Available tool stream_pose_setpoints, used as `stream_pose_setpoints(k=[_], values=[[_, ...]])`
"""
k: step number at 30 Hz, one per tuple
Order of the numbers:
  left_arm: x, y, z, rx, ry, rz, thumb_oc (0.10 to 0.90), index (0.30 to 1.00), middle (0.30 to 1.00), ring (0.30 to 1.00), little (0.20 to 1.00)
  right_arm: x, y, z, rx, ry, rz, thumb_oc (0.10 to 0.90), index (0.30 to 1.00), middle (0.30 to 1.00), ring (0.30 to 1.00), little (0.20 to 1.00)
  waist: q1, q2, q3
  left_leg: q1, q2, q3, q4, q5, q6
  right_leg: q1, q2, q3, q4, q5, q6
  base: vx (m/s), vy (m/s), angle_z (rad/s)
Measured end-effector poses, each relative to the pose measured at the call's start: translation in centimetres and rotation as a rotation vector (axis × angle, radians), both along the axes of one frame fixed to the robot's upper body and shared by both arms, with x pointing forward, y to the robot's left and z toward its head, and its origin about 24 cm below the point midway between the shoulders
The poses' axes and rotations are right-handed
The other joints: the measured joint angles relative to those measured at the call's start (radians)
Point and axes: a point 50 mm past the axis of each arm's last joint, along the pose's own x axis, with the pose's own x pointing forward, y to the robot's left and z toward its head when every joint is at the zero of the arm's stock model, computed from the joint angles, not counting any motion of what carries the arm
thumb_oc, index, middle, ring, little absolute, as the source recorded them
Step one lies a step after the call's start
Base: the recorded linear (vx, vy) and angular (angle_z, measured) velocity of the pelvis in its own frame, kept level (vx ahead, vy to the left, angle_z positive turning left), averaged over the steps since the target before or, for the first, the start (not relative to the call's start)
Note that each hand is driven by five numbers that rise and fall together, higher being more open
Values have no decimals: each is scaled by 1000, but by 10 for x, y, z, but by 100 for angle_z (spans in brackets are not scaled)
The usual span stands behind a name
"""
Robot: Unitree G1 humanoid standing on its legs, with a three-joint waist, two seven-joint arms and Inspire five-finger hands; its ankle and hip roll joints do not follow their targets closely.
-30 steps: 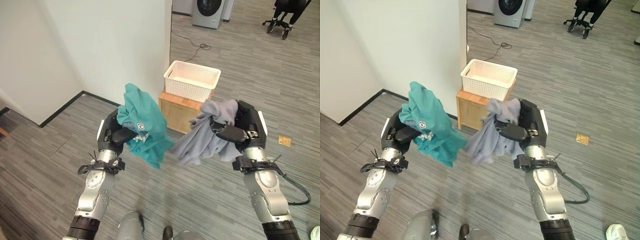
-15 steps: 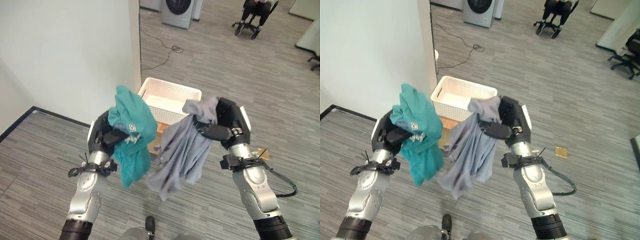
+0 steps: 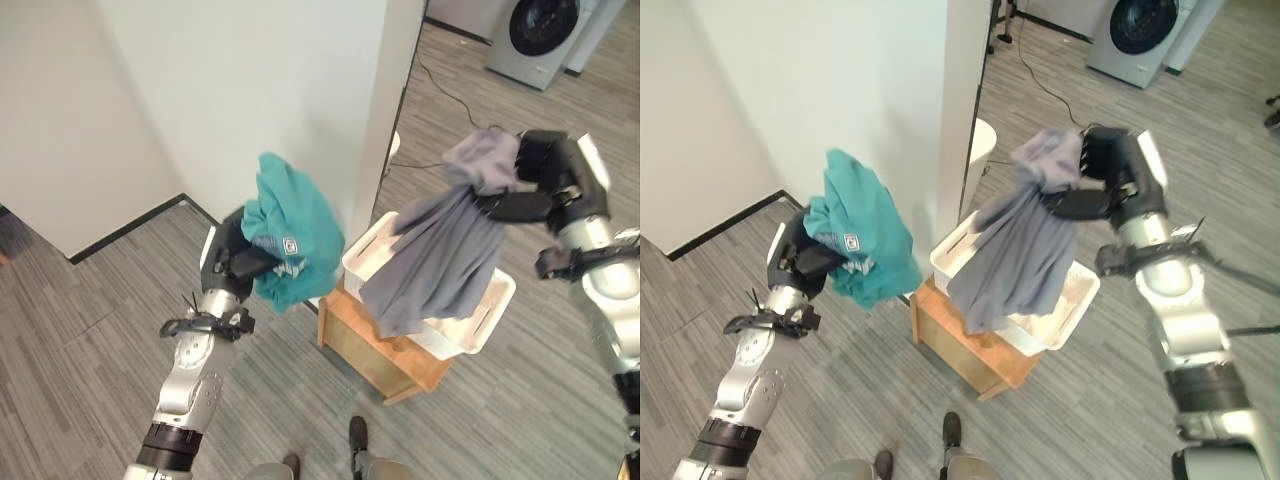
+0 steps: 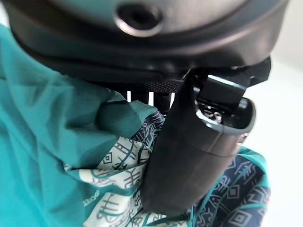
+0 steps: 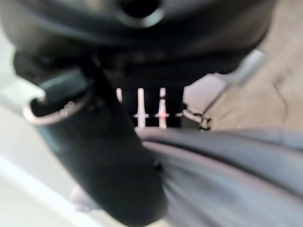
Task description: Pick up bed clothes into laundry basket.
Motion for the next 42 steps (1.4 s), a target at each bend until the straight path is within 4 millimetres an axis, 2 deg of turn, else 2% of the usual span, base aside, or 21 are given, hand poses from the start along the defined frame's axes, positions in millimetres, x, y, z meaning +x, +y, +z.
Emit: stream_pose_setpoints(k=[2, 3, 5, 8, 9, 11, 12, 16, 21, 30, 42], values=[[-3, 5, -4, 4, 21, 3, 400, 300, 300, 300, 300, 0, 6, 21, -60, -41, 18, 400, 300, 300, 300, 300, -10, -13, -4, 19, 9, 2, -21, 32, -2, 12, 6, -2, 0, -7, 7, 44, -50, -8], [-3, 6, -5, 12, 29, 0, 400, 300, 300, 300, 300, 3, 14, 43, -96, -81, 34, 400, 300, 300, 300, 300, -28, -18, -3, 35, 8, 3, -40, 33, -1, 23, 6, -3, 0, -17, 16, 26, -34, -2], [-3, 3, -6, 2, 29, -32, 400, 300, 300, 300, 300, -1, 23, 77, -221, -132, 25, 400, 300, 300, 300, 300, -33, -18, -5, 51, 3, -2, -50, 38, 1, 29, 0, -15, -1, -22, 22, 36, -29, 14], [-3, 3, -6, -10, 32, -37, 400, 300, 300, 300, 300, -4, 33, 102, -253, -204, 39, 400, 300, 300, 300, 300, -26, -20, -7, 55, 3, -7, -53, 39, 2, 33, -1, -18, -1, -22, 23, 24, -15, 11], [-3, 4, -6, -1, 36, -38, 400, 300, 300, 300, 300, -5, 41, 117, -283, -247, 55, 400, 300, 300, 300, 300, -19, -22, -7, 56, 0, -10, -53, 39, 2, 35, -5, -18, -1, -27, 29, 20, -8, 10], [-3, 5, -6, 1, 36, -37, 400, 300, 300, 300, 300, -6, 44, 120, -293, -257, 60, 400, 300, 300, 300, 300, -16, -22, -7, 56, -1, -11, -53, 39, 2, 36, -6, -18, -1, -29, 32, 8, -3, 4], [-3, 5, -7, -12, 41, -37, 400, 300, 300, 300, 300, -4, 48, 126, -334, -264, 57, 400, 300, 300, 300, 300, -2, -24, -9, 58, -3, -11, -55, 39, 2, 37, -8, -17, -1, -31, 35, 0, 0, 0], [-5, 7, -9, -22, 54, -35, 400, 300, 300, 300, 300, 6, 45, 120, -360, -228, 24, 400, 300, 300, 300, 300, 6, -31, -13, 60, -4, -6, -60, 41, 5, 36, -9, -14, -1, -34, 38, 9, 3, -2], [-8, 13, -11, 0, 67, -29, 400, 300, 300, 300, 300, 20, 38, 103, -399, -136, -25, 400, 300, 300, 300, 300, 0, -30, -14, 61, -4, 3, -68, 47, 7, 29, -7, -1, -1, -33, 37, 10, 5, -8], [-17, 19, -21, 8, 109, -8, 400, 300, 300, 300, 300, 27, 20, 95, -398, -75, -114, 400, 300, 300, 300, 300, -1, -24, -17, 60, -1, 4, -72, 47, 7, 25, -4, 3, -1, -33, 37, 16, 2, 0], [-26, 25, -31, 9, 149, 11, 400, 300, 300, 300, 300, 32, 37, 86, -443, -62, -57, 400, 300, 300, 300, 300, 3, -6, -27, 59, -1, 3, -71, 47, 7, 25, -5, 1, -1, -33, 37, -6, 0, 0]])
